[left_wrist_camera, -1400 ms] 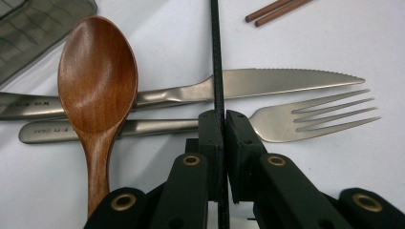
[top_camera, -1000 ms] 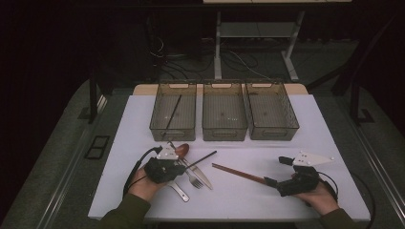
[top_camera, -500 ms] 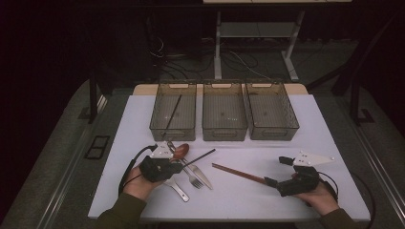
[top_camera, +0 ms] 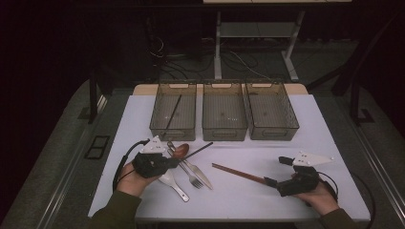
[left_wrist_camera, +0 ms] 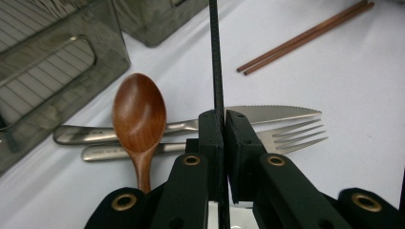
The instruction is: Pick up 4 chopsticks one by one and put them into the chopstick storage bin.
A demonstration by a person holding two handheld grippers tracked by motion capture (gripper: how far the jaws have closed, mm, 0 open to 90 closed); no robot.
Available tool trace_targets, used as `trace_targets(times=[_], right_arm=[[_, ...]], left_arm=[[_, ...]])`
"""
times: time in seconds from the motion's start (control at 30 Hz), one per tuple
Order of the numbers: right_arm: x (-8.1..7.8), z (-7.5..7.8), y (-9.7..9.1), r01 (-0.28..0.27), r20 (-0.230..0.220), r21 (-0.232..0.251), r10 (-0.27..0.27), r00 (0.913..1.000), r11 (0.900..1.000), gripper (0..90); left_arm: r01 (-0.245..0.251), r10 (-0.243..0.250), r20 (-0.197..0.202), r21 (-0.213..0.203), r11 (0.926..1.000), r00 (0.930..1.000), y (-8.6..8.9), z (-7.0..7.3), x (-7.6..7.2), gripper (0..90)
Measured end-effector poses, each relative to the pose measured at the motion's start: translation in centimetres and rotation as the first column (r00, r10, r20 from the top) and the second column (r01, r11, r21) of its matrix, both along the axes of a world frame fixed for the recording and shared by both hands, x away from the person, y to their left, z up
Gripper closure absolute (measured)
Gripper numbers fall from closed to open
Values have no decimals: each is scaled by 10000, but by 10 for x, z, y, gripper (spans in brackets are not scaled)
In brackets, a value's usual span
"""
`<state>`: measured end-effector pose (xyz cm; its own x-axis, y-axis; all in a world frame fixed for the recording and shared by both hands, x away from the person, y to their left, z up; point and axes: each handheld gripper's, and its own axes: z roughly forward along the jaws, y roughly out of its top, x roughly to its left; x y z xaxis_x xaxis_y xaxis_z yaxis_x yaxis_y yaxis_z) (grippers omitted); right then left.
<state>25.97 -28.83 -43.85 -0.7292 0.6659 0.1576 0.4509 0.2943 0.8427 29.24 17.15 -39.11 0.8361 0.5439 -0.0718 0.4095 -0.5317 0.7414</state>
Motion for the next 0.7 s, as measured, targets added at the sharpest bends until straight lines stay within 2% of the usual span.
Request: trace_targets(times=[0.3,0.63,0.7], right_arm=[[0,0,0,15,-25,-23,-15,10000,10000,8],[1,-1,1,18,-55,-43,-18,10000,10000,8],[1,-1,1,20,-56,-42,-20,10000,10000,8]], left_arm=[[-127,129,138,-132,9998,9998,5,6,6,853],[-437,446,272,-352,9984,9986,10,14,21,853],[-453,461,293,-296,9985,9985,10,14,25,853]])
